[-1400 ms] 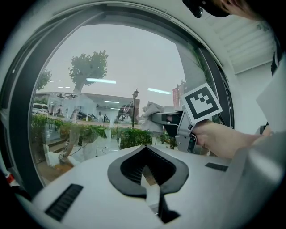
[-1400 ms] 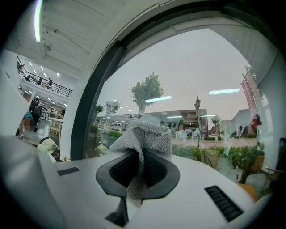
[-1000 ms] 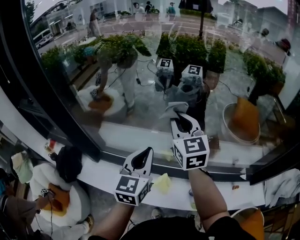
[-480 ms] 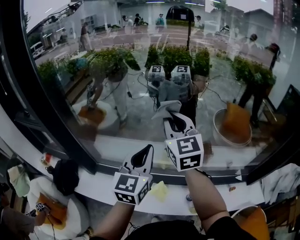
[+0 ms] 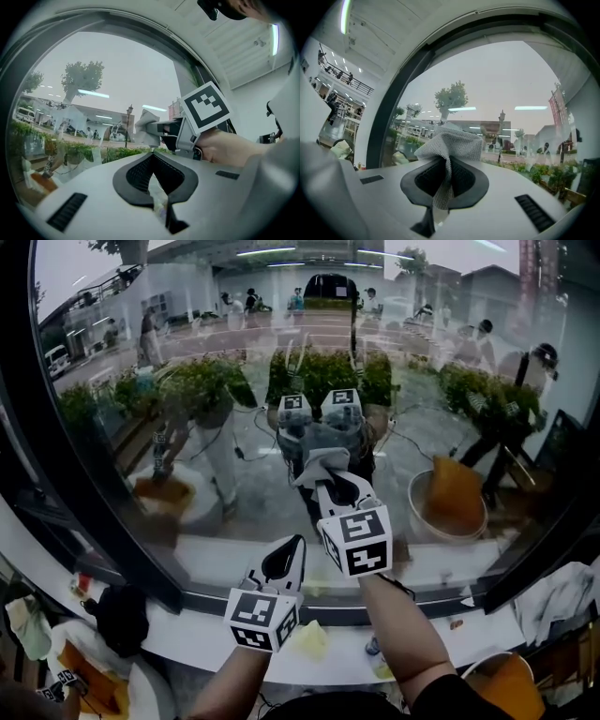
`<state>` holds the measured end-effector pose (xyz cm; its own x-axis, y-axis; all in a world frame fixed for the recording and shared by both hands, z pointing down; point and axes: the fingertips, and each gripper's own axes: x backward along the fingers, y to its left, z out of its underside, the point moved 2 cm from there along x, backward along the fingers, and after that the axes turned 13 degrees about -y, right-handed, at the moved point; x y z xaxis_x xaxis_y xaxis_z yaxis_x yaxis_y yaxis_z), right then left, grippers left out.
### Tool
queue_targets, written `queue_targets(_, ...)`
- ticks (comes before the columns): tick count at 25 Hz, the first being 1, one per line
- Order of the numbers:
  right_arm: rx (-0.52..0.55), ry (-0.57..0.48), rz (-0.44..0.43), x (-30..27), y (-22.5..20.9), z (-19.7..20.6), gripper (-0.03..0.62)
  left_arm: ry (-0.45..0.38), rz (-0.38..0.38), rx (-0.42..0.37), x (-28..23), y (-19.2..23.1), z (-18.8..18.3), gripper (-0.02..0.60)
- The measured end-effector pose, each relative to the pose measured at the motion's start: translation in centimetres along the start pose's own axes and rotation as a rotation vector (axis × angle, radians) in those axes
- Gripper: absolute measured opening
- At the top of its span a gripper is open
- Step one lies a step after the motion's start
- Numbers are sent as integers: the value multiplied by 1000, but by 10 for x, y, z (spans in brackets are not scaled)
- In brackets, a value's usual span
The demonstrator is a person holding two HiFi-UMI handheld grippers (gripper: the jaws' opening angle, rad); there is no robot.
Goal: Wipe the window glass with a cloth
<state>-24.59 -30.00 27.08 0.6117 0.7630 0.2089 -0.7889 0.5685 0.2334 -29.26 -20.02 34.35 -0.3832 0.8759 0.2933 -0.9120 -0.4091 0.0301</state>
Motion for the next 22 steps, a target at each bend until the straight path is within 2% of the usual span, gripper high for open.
queue_targets(9,11,-8,35,-4,-7,4,39,44,29,6,-6,2,14,8)
queue_targets(15,5,-18,29,-11,-7,1,38,84,41,22,-7,3,20,8)
queue_targets(22,-2,2,44,1,-21,6,38,57,52,10,-12,-8,16,8)
